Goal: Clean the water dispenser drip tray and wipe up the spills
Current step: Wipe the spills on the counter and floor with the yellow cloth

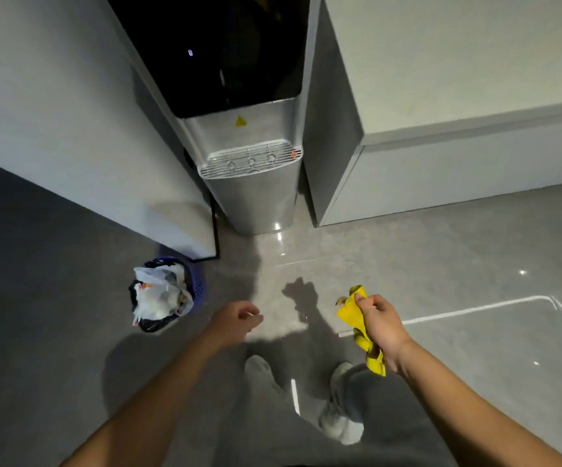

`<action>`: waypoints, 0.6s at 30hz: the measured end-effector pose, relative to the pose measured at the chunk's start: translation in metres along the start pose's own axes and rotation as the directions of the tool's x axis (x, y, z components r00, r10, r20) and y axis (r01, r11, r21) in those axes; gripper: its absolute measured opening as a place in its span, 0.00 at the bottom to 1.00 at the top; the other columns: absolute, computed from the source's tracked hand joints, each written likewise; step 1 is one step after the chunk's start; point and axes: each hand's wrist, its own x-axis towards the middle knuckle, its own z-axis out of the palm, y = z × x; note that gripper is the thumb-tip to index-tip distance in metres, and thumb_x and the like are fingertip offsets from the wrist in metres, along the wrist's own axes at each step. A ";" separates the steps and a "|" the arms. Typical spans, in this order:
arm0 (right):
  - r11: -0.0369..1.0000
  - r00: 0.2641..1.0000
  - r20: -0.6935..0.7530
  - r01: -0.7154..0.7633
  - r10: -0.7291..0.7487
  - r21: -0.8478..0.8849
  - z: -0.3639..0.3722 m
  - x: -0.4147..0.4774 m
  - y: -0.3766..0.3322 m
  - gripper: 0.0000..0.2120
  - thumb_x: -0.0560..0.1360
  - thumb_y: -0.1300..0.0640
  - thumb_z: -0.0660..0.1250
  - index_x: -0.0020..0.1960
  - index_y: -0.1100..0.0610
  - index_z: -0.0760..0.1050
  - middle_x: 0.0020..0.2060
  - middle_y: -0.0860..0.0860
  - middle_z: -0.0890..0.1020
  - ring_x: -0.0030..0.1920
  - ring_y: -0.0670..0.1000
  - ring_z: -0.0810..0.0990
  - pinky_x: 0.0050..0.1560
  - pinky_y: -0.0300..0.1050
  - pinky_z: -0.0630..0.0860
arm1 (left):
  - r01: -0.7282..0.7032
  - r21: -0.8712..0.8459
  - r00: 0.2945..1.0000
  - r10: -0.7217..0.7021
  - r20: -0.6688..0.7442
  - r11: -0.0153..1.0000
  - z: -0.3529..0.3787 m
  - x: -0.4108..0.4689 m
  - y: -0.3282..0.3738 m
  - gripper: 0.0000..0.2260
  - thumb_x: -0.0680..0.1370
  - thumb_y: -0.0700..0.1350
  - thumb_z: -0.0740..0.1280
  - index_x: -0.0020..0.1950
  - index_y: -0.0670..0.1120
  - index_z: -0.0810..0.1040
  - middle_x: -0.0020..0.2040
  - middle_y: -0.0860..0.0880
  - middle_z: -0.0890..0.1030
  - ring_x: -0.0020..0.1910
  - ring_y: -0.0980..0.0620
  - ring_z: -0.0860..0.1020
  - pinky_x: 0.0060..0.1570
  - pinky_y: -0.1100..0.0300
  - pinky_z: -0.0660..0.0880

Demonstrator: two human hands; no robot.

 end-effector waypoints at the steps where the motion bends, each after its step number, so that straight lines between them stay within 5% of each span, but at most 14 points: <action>1: 1.000 1.000 0.002 0.017 -0.017 0.026 -0.012 -0.018 -0.015 0.14 0.81 0.46 0.67 0.43 0.54 0.71 0.34 0.59 0.76 0.24 0.53 0.69 0.25 0.41 0.66 | -0.027 -0.013 0.999 0.027 -0.026 1.000 -0.006 -0.017 0.019 0.09 0.80 0.45 0.72 0.57 0.43 0.84 0.51 0.41 0.86 0.45 0.49 0.82 0.47 0.61 0.77; 7: 0.979 0.991 -0.041 0.130 -0.125 0.155 -0.085 -0.053 -0.082 0.15 0.80 0.46 0.68 0.41 0.54 0.72 0.34 0.58 0.75 0.30 0.54 0.72 0.30 0.44 0.70 | -0.129 -0.092 0.983 0.115 -0.146 0.987 -0.016 -0.058 0.129 0.06 0.80 0.42 0.71 0.54 0.41 0.84 0.47 0.43 0.85 0.45 0.48 0.82 0.39 0.62 0.74; 13: 0.956 0.978 0.010 0.203 -0.210 0.213 -0.164 -0.010 -0.145 0.18 0.81 0.44 0.67 0.44 0.58 0.72 0.30 0.55 0.81 0.26 0.54 0.73 0.24 0.43 0.67 | -0.223 -0.005 0.949 0.216 -0.231 0.975 0.006 -0.031 0.235 0.04 0.79 0.45 0.73 0.46 0.54 0.83 0.43 0.54 0.85 0.44 0.56 0.82 0.47 0.60 0.77; 18: 0.938 0.941 0.025 0.335 -0.338 0.083 -0.236 0.018 -0.222 0.20 0.80 0.39 0.66 0.47 0.58 0.77 0.32 0.50 0.84 0.29 0.49 0.81 0.25 0.43 0.74 | -0.268 -0.064 0.935 0.243 -0.259 0.961 0.027 -0.006 0.329 0.05 0.79 0.40 0.73 0.45 0.49 0.85 0.36 0.52 0.84 0.36 0.57 0.80 0.41 0.58 0.76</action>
